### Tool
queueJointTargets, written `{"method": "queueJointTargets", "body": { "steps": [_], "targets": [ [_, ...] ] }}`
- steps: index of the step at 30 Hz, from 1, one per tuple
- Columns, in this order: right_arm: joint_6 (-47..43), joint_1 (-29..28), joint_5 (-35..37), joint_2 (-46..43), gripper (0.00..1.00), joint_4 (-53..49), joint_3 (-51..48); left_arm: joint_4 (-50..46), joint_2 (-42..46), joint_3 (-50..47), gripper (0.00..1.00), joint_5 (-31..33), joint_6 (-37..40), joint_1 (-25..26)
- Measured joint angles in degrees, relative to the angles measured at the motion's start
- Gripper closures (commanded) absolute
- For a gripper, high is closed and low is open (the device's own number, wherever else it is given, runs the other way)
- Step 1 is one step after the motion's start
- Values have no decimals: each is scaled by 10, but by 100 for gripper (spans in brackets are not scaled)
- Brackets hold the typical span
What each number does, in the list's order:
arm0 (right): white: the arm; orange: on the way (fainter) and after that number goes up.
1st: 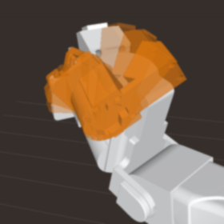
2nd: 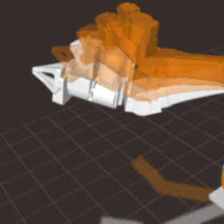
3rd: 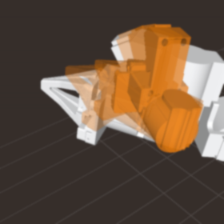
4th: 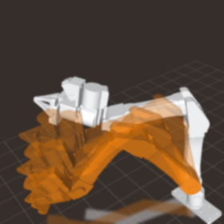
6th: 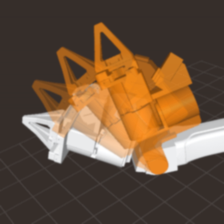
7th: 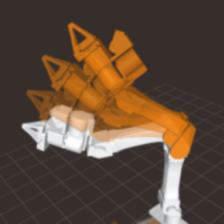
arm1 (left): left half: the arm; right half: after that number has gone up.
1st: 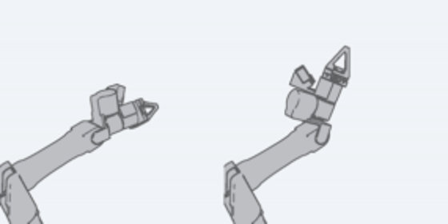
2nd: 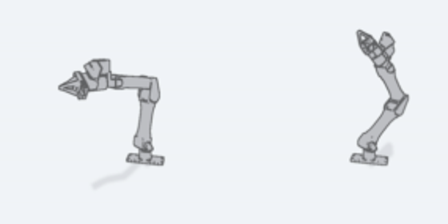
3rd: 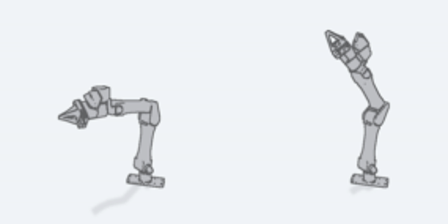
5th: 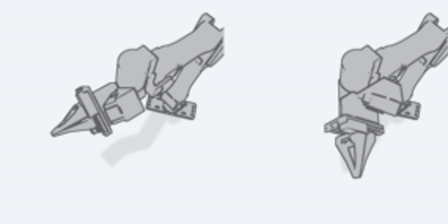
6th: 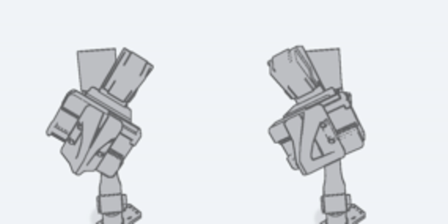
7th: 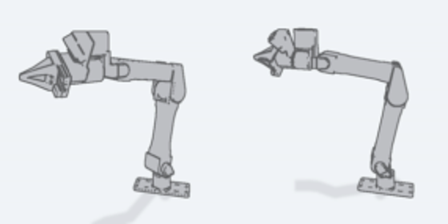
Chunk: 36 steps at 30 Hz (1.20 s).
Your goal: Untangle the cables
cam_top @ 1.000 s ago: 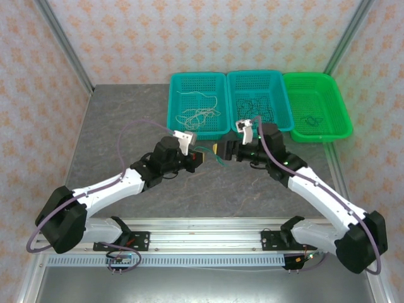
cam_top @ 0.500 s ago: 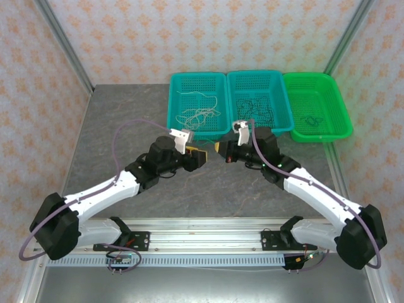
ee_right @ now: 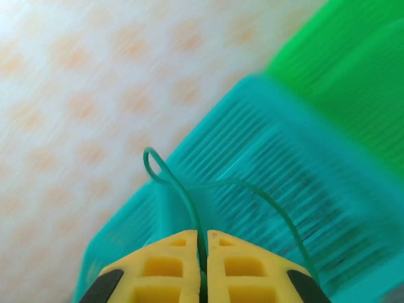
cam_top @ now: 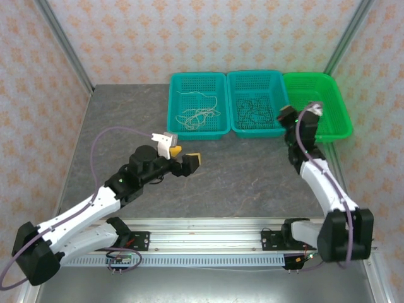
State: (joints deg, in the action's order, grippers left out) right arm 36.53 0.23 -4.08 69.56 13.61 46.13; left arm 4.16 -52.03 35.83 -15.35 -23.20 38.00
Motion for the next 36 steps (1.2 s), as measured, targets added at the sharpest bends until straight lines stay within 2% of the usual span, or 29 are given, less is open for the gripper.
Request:
{"method": "queueJointTargets", "body": {
  "steps": [4, 5, 7, 8, 10, 16, 20, 22, 26, 29, 32, 36],
  "targets": [
    [49, 57, 55, 87, 100, 6, 28, -25, 49, -14, 0, 24, 5, 0],
    [57, 67, 62, 112, 96, 6, 43, -32, 62, -17, 0, 30, 6, 0],
    [64, 85, 64, 157, 59, 3, 76, -45, 83, -22, 0, 44, 8, 0],
    [65, 94, 61, 181, 44, 1, 96, -53, 94, -24, 0, 54, 8, 0],
    [65, 106, 52, 218, 34, -16, 137, -70, 108, -26, 0, 76, 8, 0],
    [56, 111, 6, 206, 30, -40, 154, -113, 130, -30, 0, 164, 11, 2],
    [48, 109, -33, 113, 28, -39, 69, -140, 132, -33, 0, 258, 13, 2],
    [31, 99, -33, 29, 24, -39, -3, -140, 132, -41, 0, 333, 17, 2],
    [-55, 44, 13, -120, 22, -30, -140, -81, 118, -97, 0, 446, 75, -8],
    [-135, 8, 57, -203, 22, -20, -235, -56, 79, -116, 0, 490, 108, -36],
    [-199, 2, 94, -244, 21, 28, -328, -17, 43, -129, 0, 518, 126, -72],
    [-266, 2, 127, -204, 16, 85, -392, 54, -16, -132, 0, 523, 162, -116]
  ]
}}
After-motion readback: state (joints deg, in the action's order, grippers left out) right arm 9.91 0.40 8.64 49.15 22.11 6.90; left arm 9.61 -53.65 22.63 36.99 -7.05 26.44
